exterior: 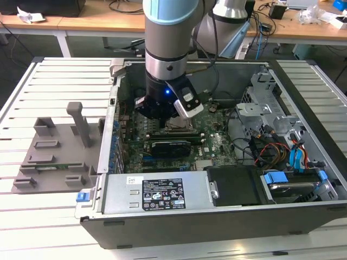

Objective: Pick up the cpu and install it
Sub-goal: 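Install the second cpu locking lever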

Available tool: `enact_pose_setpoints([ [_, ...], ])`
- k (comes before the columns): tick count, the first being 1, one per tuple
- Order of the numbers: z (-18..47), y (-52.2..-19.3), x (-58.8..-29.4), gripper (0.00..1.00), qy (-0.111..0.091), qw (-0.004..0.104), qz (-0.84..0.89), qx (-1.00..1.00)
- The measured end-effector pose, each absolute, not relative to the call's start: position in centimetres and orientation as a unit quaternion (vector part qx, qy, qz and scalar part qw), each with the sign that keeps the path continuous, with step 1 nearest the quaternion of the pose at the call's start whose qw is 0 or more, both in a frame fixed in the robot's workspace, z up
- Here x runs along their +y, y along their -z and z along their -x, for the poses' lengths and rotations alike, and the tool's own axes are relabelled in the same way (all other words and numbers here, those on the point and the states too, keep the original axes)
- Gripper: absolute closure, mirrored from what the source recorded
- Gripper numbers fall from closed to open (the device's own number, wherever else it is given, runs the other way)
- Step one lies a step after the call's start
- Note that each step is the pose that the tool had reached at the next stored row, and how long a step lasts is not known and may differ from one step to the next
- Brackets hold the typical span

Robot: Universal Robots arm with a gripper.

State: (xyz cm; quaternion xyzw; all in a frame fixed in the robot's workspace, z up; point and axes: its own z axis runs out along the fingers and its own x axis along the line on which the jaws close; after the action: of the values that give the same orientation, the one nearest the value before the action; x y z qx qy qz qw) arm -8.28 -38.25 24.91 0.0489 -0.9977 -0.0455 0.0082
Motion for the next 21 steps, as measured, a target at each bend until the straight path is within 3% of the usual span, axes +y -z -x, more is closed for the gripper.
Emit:
enact_pose_setpoints([
  [21,6.2,-25.1,-38.2,0.89,0.046,0.009,-0.049,-0.998],
])
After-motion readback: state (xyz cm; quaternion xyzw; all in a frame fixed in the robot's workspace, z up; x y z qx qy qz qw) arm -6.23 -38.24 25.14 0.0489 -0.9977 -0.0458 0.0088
